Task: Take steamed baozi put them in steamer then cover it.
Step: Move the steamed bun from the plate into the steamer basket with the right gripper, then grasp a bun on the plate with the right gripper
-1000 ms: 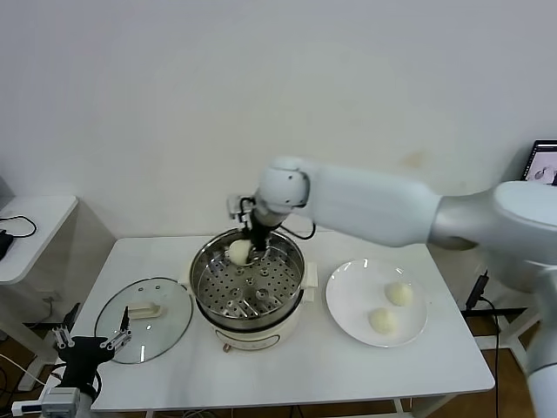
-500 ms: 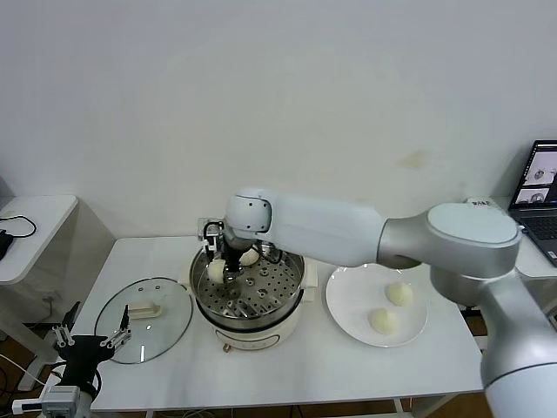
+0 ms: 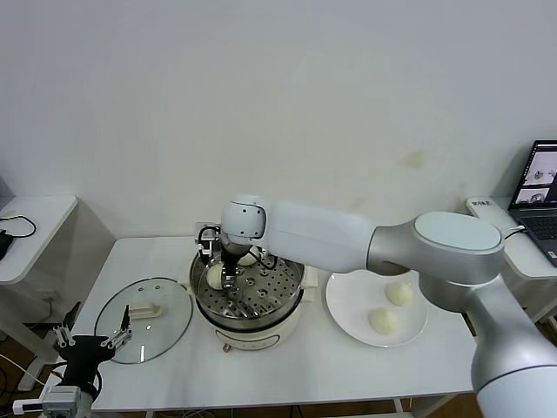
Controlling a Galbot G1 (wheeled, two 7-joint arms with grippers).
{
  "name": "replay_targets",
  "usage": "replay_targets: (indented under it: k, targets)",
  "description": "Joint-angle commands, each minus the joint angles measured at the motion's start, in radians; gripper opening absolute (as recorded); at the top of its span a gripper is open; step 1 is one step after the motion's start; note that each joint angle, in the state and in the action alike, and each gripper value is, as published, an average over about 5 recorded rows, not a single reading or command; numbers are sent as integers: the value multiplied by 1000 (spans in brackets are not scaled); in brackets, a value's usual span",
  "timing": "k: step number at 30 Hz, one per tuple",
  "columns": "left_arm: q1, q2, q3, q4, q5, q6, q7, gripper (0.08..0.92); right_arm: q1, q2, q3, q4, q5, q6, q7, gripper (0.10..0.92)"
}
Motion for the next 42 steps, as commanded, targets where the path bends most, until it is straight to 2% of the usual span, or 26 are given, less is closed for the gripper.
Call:
replay_targets:
  k: [1, 5, 16, 26, 33, 42]
  targets:
    - [2, 3, -1, -4, 1, 2, 1, 823, 81, -77, 1, 91, 0, -3, -98, 779]
    - [-2, 6, 0, -7, 1, 4, 2, 823, 189, -183, -25, 192, -21, 26, -186, 819]
    - [-15, 17, 27, -1, 8, 8, 3, 823, 351, -629, -125, 504, -174, 157, -353, 822]
    - [-17, 14, 62, 2, 34, 8, 3, 823, 240, -969, -120, 605, -387, 268, -381, 823]
    - [-8, 1, 78, -13, 64, 11, 1, 823, -42, -1051, 26, 576, -538, 321, -364, 822]
    - [1, -5, 73, -30, 79, 26, 3, 823, -321, -979, 225, 464, -635, 350, -350, 823]
